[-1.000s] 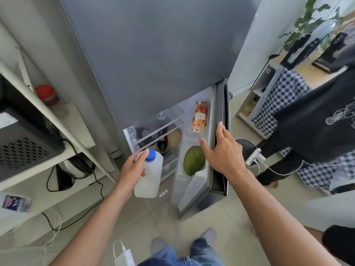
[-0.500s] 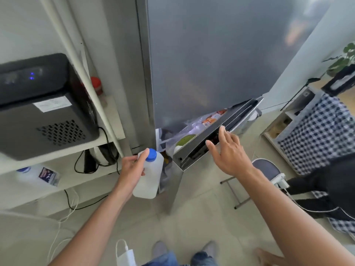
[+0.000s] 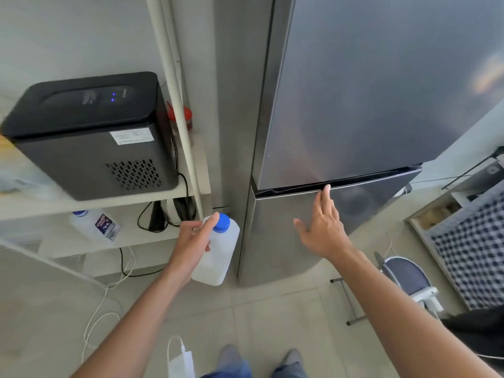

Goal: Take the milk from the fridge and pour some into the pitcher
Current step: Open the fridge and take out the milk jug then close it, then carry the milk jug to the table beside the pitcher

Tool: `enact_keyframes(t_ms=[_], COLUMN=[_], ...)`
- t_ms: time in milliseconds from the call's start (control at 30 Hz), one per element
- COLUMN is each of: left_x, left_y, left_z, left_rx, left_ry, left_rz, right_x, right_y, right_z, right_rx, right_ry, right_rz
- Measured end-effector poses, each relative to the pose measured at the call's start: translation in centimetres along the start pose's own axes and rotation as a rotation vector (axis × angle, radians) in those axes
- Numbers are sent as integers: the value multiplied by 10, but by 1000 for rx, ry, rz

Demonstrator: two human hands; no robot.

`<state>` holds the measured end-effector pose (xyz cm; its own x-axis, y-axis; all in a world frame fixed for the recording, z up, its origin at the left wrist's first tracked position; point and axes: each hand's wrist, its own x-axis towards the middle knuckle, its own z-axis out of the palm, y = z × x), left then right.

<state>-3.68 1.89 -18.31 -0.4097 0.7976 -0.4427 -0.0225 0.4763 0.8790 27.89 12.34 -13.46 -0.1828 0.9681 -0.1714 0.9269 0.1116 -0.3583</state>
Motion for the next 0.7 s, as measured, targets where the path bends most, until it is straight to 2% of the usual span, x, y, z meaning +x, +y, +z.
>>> enact_keyframes(t_ms=[100,200,333,433,700], left_x=[0,-6,-16,-24,-52], left_y=[2,5,12,17,31], left_z=[-1,1,4,9,18], left_rx=[-2,-27,-120,-199,-406], left_ry=[11,43,58,109,237], left_rz=[-1,16,-7,0,-13], right_x=[-11,-23,-18,-14,1], right_y=[-18,-37,-50,-60,-72], right_z=[13,35,53,57,74], right_rx=[-59,-74,23,82,160], right_ry=[15,-10,-216,-351,-503], right_rz=[27,-97,-307,-396,-530])
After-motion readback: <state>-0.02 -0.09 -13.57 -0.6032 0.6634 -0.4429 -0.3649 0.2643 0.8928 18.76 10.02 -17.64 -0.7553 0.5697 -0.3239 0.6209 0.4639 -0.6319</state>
